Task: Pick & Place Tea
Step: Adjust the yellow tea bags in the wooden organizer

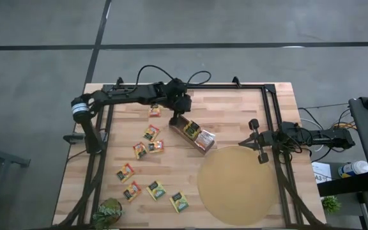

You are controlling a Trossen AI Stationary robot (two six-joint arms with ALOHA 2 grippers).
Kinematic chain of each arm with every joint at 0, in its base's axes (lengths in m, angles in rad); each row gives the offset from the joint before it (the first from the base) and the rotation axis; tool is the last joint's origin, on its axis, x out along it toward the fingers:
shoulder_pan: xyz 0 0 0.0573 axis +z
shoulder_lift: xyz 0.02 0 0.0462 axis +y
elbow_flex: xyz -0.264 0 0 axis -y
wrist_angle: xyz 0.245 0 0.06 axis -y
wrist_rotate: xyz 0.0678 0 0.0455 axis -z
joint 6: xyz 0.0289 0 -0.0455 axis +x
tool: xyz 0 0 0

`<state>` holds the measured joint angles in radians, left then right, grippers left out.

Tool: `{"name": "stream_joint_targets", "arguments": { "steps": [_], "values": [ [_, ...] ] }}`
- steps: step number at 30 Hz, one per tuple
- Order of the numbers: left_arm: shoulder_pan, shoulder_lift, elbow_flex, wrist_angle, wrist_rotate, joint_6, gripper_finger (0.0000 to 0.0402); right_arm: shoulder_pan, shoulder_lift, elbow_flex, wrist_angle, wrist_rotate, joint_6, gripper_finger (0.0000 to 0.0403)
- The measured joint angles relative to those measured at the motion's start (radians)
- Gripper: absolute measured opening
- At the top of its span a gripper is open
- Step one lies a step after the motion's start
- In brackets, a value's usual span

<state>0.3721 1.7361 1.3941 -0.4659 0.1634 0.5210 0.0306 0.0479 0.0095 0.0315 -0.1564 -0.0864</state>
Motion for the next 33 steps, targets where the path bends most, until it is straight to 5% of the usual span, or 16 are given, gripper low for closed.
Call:
{"name": "stream_joint_targets", "arguments": {
  "steps": [13,33],
  "values": [
    [-0.02,0.149,0.084,0.118,0.076,-0.026,0.0,0.0,0.0,0.0,0.0,0.0,0.0,0.0008],
    [-0.042,0.258,0.156,-0.063,0.079,-0.032,0.0,0.0,0.0,0.0,0.0,0.0,0.0,0.0008]
  ]
}}
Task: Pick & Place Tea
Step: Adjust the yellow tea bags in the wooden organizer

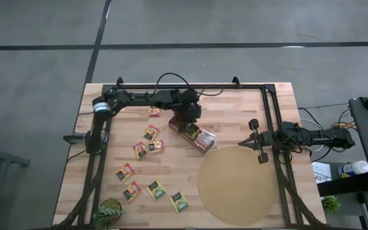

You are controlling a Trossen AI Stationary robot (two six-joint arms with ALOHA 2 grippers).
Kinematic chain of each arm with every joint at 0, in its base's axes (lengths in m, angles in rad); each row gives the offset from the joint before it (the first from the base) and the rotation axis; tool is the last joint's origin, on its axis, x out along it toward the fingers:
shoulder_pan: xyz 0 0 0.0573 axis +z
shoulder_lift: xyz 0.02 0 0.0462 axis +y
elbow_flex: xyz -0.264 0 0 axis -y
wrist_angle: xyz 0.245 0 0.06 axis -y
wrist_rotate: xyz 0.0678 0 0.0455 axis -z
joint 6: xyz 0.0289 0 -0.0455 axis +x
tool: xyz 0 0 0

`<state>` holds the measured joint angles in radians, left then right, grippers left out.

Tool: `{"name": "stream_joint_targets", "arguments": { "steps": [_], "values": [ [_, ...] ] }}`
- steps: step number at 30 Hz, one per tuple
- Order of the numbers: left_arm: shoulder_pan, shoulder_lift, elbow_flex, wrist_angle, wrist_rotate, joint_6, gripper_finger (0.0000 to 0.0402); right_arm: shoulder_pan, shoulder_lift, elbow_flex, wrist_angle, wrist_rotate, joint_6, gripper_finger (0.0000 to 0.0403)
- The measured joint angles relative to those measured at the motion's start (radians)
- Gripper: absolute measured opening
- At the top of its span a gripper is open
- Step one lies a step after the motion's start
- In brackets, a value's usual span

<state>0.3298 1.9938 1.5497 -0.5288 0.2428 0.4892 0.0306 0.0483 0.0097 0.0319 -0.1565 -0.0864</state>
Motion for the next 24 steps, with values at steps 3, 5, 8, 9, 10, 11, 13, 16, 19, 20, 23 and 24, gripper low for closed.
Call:
{"name": "stream_joint_targets", "arguments": {
  "steps": [3,5,8,9,10,11,13,16,19,20,23,24],
  "values": [
    [-0.002,-0.012,0.0,-0.042,0.0,0.0,0.0,0.0,0.0,0.0,0.0,0.0,0.0,0.0008],
    [-0.004,-0.013,0.002,-0.072,0.0,0.0,0.0,0.0,0.0,0.0,0.0,0.0,0.0,0.0008],
    [-0.006,-0.013,0.008,-0.122,0.0,0.0,0.0,0.0,0.0,0.0,0.0,0.0,0.0,0.0008],
    [-0.007,-0.013,0.01,-0.136,0.001,0.0,0.0,0.0,0.0,0.0,0.0,0.0,0.0,0.0008],
    [-0.01,-0.014,0.01,-0.147,0.002,0.0,0.0,0.0,0.0,0.0,0.0,0.0,0.0,0.0008],
    [-0.011,-0.014,0.01,-0.153,0.003,0.0,0.0,0.0,0.0,0.0,0.0,0.0,0.0,0.0008],
    [-0.015,-0.014,0.01,-0.166,0.004,0.0,0.0,0.0,0.0,0.0,0.0,0.0,0.0,0.0008],
    [-0.02,-0.014,0.01,-0.174,0.007,0.0,0.0,0.0,0.0,0.0,0.0,0.0,0.0,0.0008],
    [-0.029,-0.016,0.01,-0.195,0.007,0.0,0.0,0.0,0.0,0.0,0.0,0.0,0.0,0.0008],
    [-0.033,-0.018,0.01,-0.201,0.008,0.0,0.0,0.0,0.0,0.0,0.0,0.0,0.0,0.0008],
    [-0.046,-0.024,0.01,-0.222,0.01,0.001,0.0,0.0,0.0,0.0,0.0,0.0,0.0,0.0008],
    [-0.049,-0.028,0.01,-0.225,0.01,0.001,0.0,0.0,0.0,0.0,0.0,0.0,0.0,0.0008]
  ]
}}
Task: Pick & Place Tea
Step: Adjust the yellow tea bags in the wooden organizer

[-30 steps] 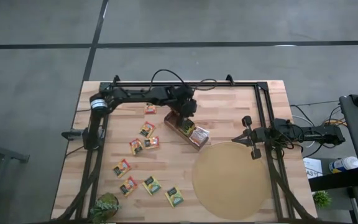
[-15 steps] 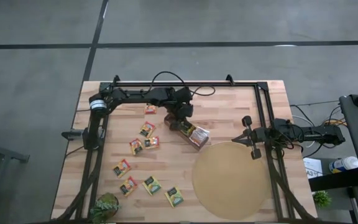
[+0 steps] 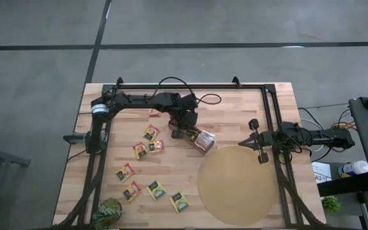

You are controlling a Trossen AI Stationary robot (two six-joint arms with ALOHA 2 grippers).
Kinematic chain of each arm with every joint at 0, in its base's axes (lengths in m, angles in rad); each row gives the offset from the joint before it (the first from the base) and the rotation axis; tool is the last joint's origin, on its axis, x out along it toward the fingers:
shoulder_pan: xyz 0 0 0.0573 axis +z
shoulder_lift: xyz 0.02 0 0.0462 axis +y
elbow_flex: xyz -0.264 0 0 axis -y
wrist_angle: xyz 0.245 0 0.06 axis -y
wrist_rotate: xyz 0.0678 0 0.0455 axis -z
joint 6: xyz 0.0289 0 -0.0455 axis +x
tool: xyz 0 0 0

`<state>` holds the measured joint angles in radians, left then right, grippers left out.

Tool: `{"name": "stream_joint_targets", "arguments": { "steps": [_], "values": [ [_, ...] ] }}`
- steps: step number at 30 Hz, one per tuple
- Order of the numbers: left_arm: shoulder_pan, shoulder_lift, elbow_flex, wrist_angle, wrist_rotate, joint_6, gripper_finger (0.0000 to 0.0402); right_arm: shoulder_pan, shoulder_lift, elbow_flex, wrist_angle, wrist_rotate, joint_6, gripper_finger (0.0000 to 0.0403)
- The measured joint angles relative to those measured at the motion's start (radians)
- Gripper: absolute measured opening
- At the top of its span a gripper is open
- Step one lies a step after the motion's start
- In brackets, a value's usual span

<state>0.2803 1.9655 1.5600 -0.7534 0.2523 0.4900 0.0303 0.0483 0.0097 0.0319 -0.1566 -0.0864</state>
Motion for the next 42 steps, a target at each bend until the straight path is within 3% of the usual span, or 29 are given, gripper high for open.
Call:
{"name": "stream_joint_targets", "arguments": {
  "steps": [11,26,42],
  "values": [
    [-0.015,-0.049,0.0,0.011,-0.005,0.008,0.0,0.0,0.0,0.0,0.0,0.0,0.0,0.0008],
    [-0.015,-0.046,-0.01,0.193,-0.04,0.058,0.0,0.0,0.0,0.0,0.0,0.0,0.0,0.0008],
    [-0.029,-0.027,-0.011,0.08,0.024,0.03,0.0,0.0,0.0,0.0,0.0,0.0,0.0,0.0008]
  ]
}}
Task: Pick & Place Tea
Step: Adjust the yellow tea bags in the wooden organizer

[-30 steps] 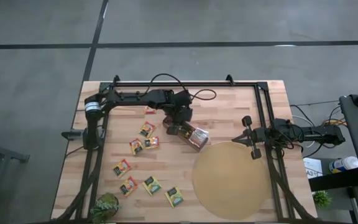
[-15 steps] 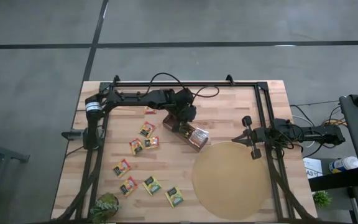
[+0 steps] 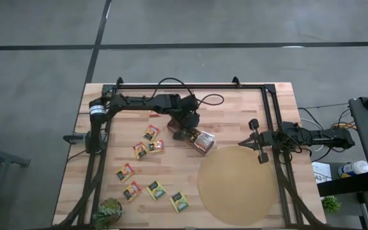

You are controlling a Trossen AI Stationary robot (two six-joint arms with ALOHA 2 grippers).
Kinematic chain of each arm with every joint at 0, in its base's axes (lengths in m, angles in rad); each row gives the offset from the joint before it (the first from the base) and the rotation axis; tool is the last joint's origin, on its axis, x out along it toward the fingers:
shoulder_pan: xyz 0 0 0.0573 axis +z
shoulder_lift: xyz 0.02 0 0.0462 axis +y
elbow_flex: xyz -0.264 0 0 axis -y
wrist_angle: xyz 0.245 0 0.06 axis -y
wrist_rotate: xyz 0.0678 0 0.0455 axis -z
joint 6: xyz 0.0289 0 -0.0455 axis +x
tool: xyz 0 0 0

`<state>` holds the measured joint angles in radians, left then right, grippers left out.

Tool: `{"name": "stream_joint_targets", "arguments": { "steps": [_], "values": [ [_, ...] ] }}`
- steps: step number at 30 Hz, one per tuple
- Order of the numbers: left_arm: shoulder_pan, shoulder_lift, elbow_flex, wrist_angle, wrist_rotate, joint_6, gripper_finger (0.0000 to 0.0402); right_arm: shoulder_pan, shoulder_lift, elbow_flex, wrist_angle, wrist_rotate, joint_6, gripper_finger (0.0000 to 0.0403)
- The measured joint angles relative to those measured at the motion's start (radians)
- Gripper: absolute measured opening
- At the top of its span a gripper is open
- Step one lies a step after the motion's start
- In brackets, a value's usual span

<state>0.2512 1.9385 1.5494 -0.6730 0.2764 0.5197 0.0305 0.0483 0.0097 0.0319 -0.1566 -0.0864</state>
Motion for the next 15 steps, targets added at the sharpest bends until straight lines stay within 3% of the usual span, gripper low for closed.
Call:
{"name": "stream_joint_targets", "arguments": {
  "steps": [15],
  "values": [
    [-0.006,-0.022,0.0,-0.104,-0.016,0.007,0.0,0.0,0.0,0.0,0.0,0.0,0.0,0.0008]
  ]
}}
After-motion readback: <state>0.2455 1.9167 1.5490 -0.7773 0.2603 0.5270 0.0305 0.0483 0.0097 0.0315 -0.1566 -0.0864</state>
